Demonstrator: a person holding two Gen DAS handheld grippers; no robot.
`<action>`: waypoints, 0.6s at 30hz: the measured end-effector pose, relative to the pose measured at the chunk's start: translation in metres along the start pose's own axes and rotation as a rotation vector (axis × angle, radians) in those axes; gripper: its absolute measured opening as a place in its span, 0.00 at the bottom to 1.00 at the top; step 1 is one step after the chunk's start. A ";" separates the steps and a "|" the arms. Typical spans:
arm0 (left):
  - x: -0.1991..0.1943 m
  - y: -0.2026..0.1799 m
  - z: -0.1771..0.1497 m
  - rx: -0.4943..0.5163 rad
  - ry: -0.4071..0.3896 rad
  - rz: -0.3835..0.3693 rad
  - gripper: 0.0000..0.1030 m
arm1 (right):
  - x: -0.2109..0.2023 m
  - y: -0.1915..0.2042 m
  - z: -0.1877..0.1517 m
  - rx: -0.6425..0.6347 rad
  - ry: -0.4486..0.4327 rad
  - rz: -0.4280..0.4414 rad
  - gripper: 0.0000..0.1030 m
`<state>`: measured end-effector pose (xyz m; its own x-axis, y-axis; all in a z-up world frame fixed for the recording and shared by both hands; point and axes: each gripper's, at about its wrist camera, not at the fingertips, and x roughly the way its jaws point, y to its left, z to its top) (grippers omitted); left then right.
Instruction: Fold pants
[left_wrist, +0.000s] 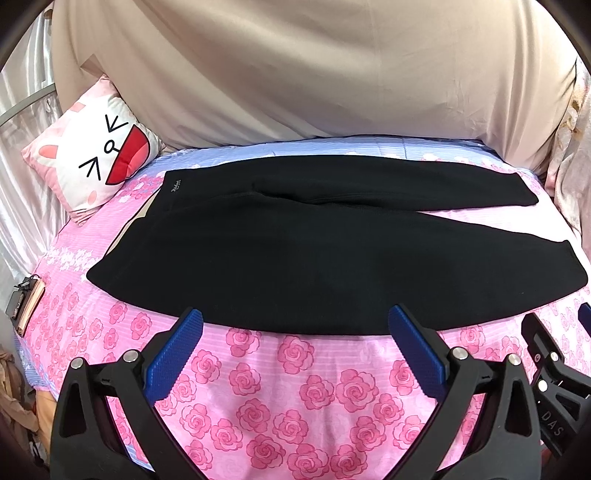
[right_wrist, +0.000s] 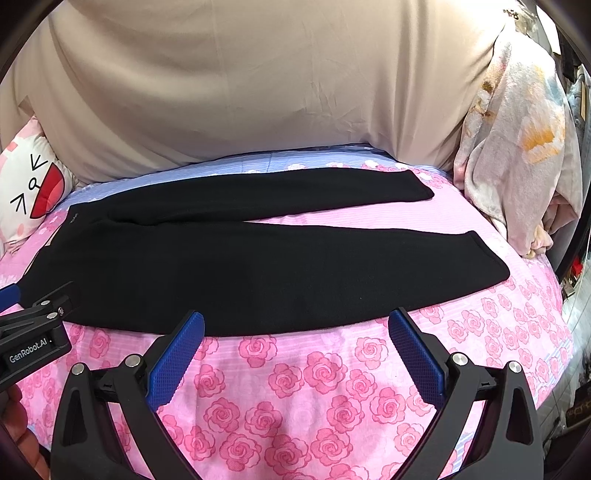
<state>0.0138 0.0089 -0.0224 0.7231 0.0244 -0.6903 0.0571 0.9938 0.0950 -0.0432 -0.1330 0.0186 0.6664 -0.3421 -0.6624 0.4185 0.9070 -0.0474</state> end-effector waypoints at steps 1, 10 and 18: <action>0.000 0.000 0.001 0.000 0.001 0.000 0.96 | 0.000 0.001 0.000 -0.001 0.000 0.000 0.95; 0.001 0.000 0.003 -0.011 0.006 0.018 0.96 | 0.001 0.002 0.000 -0.002 0.000 -0.001 0.95; 0.001 -0.004 0.004 0.000 0.011 0.006 0.96 | 0.002 0.002 0.000 -0.001 0.000 -0.006 0.95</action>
<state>0.0167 0.0049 -0.0207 0.7159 0.0317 -0.6975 0.0531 0.9936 0.0996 -0.0414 -0.1322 0.0174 0.6639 -0.3475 -0.6622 0.4218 0.9052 -0.0521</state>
